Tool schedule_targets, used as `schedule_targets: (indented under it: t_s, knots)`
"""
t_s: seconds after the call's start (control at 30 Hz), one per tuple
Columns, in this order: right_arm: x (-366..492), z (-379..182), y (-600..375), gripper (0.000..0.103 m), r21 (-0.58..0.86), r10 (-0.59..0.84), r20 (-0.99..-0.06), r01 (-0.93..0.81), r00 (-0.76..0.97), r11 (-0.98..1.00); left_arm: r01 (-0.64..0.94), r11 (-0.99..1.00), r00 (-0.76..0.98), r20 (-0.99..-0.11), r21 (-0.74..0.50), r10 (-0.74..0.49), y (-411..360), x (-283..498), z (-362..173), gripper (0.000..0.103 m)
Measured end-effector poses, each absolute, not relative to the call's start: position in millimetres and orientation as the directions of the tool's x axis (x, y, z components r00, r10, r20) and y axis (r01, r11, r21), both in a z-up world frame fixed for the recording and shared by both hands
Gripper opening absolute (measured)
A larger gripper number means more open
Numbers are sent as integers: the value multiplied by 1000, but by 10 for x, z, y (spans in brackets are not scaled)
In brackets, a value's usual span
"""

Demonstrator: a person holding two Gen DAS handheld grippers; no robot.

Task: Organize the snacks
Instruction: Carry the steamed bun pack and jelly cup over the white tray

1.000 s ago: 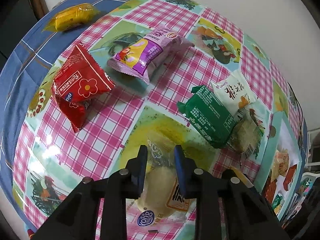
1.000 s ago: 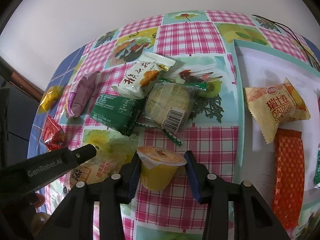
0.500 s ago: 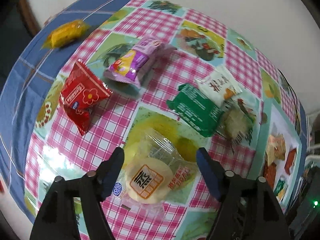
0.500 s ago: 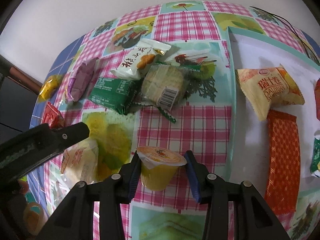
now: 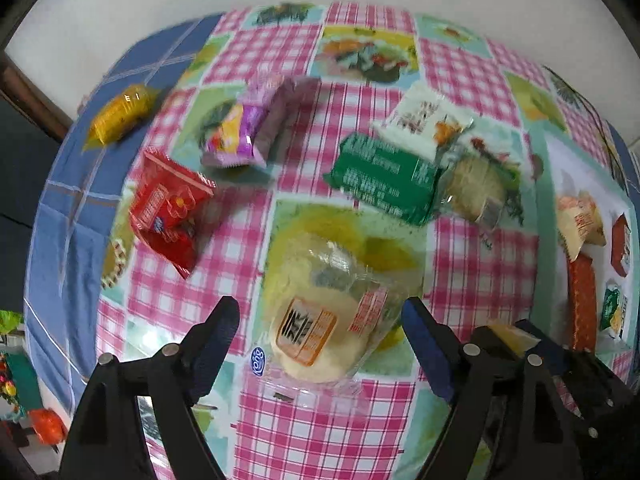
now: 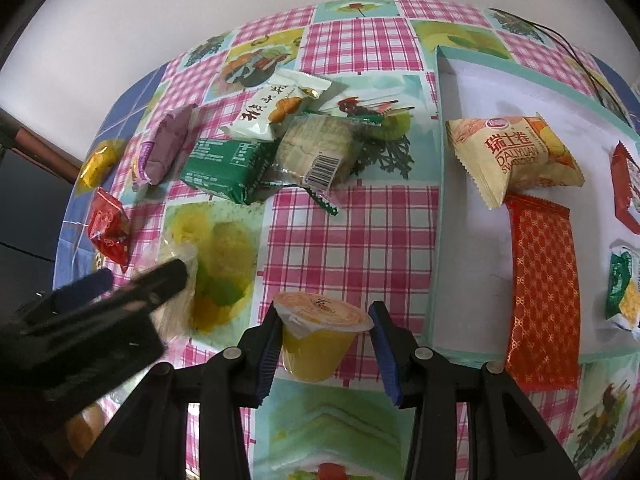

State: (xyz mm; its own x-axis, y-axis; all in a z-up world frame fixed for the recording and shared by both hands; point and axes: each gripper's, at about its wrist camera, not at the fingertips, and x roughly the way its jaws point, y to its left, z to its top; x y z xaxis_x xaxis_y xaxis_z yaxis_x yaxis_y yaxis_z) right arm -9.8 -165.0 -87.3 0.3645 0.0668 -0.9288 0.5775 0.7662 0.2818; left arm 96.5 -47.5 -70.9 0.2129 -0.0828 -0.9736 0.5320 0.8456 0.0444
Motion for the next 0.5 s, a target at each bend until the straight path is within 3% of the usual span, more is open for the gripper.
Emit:
schedule_targets:
  t_s: [0.17,0.3,0.5]
  knots:
    - [-115,-858,-1642,46,285,68,-928,579,367,764,500,866,186,-979,24,-80,-449,1041,-835,83]
    - [-98,-867,-1653,46,288,70,-927,582,368,760,491,871,172,-981,3,-94,-461,1080,-875,61]
    - [-107,-843,-1678,46,294,69,-923,581,377,759,468,884,188,-976,-7,-107,-486,1091,-865,51]
